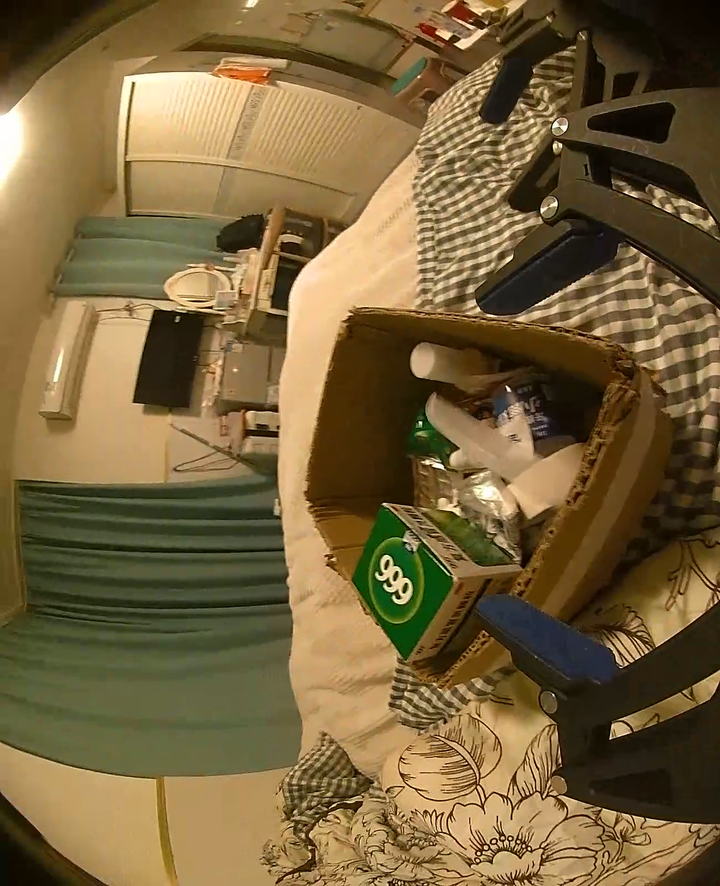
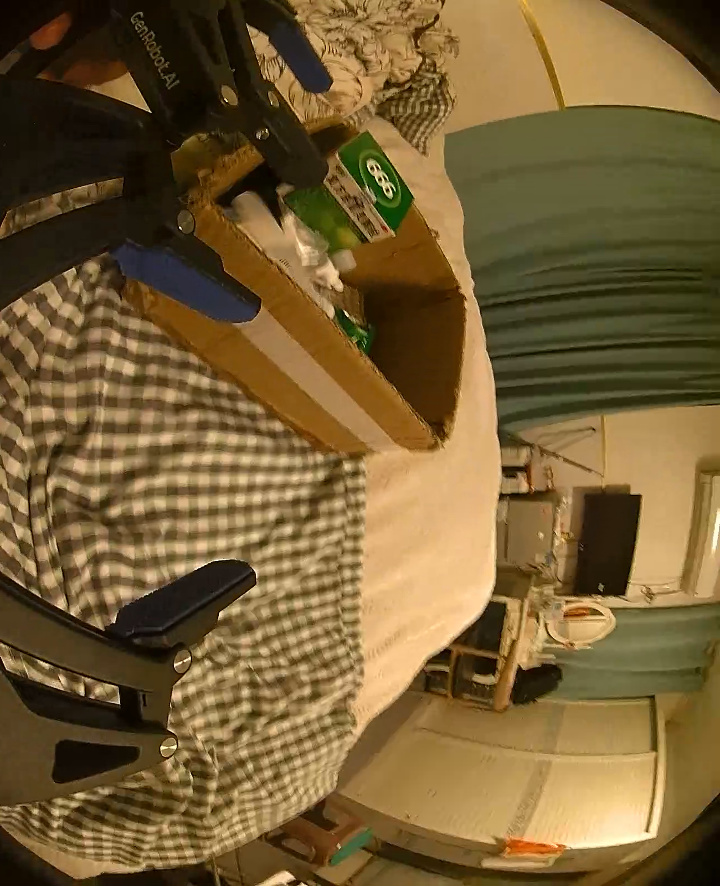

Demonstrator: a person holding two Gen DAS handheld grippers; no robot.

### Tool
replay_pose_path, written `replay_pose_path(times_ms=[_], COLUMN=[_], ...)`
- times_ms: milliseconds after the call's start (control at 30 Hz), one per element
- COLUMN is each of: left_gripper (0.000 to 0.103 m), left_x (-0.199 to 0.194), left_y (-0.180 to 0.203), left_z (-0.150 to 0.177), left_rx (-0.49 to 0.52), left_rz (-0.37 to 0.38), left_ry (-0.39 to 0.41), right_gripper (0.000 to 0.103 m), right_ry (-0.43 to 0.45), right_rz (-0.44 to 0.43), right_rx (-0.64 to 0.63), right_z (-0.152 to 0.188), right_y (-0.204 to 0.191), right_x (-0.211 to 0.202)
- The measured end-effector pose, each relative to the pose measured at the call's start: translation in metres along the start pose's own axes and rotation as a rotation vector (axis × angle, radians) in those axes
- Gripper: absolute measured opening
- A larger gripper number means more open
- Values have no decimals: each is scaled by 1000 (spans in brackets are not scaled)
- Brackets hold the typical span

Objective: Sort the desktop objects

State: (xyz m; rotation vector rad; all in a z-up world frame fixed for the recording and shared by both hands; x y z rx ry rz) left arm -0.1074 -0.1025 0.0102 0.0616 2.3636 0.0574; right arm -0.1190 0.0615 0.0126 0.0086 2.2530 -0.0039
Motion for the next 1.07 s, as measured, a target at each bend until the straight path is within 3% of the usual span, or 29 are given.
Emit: replay_pose_path(times_ms=[133,267,467,767,900,1000,1067], left_gripper=[103,103,103,103,103,103,103], left_x=[8,14,15,13,12,11,12], left_y=[-8,-14,-13,-15,-10,-3,-2], left_z=[-1,-1,-2,-2,-2,0,0], left_rx=[-59,-76,-63,-88,-36,16,21], left_rz=[-3,-35,-59,-18,-59,-120,-110], left_ry=[-24,-39,-49,-90,-64,-34,-36], right_gripper=[92,96,96,96,96,97,97], right_ry=[46,52,16,37,51,40,34], right_rz=[40,-38,-64,51,117,119,106], right_rx=[35,120,141,103,68,66,76], right_z=[-4,-8,-5,0,0,0,0], right_y=[6,17,18,14,10,13,14], right_x=[-10,-7,1,-9,-11,-8,-6])
Point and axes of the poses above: each gripper's, at about its wrist camera, not at the fingertips, and x roughly the way its jaws point, y to its right, z to its underside, the point moved 3 cm from there along x, roughly the way its jaws point, and after that the axes turned 15 degrees about -y, right-handed, at the moved point
